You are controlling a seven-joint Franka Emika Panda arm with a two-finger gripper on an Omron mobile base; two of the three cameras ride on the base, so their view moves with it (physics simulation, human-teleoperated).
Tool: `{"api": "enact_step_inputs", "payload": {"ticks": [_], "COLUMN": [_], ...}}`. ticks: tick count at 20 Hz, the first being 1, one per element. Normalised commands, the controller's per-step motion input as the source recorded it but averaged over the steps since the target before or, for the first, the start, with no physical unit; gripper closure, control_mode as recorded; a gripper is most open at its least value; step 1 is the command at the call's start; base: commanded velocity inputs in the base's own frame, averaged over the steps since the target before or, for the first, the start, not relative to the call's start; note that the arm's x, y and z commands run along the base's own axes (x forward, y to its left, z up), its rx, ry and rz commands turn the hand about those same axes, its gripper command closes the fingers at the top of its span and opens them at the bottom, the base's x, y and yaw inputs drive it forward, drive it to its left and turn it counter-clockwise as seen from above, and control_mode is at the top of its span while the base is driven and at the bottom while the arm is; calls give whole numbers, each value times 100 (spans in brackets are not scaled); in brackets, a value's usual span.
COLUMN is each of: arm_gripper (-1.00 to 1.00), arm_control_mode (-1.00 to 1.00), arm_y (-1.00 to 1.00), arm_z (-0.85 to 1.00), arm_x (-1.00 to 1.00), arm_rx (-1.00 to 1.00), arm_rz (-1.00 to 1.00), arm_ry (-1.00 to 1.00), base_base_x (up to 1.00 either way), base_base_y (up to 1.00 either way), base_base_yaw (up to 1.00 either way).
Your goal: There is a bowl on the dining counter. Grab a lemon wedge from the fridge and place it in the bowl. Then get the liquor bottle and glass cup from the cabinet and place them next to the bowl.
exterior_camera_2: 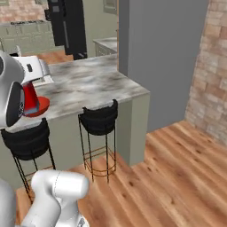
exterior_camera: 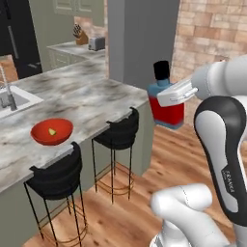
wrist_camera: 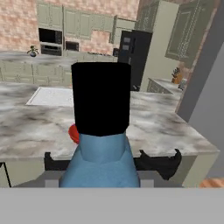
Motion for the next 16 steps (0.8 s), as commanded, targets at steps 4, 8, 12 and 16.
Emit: {"api": "enact_step_inputs", "payload": {"ticks": [4,8,12,16], "arm_gripper": [100,100,100,100], "arm_control_mode": [100,100,100,100], "arm_y": [0,0,0,0], "arm_z": [0,0,0,0], "arm_x": [0,0,0,0], "arm_rx": [0,0,0,0], "arm_rz": [0,0,0,0], "arm_ry": [0,0,0,0], "base_base_x": [86,87,83,70], "base_base_y": [-17,0,0,0], "base_base_yaw": [38,16,1,1]}}
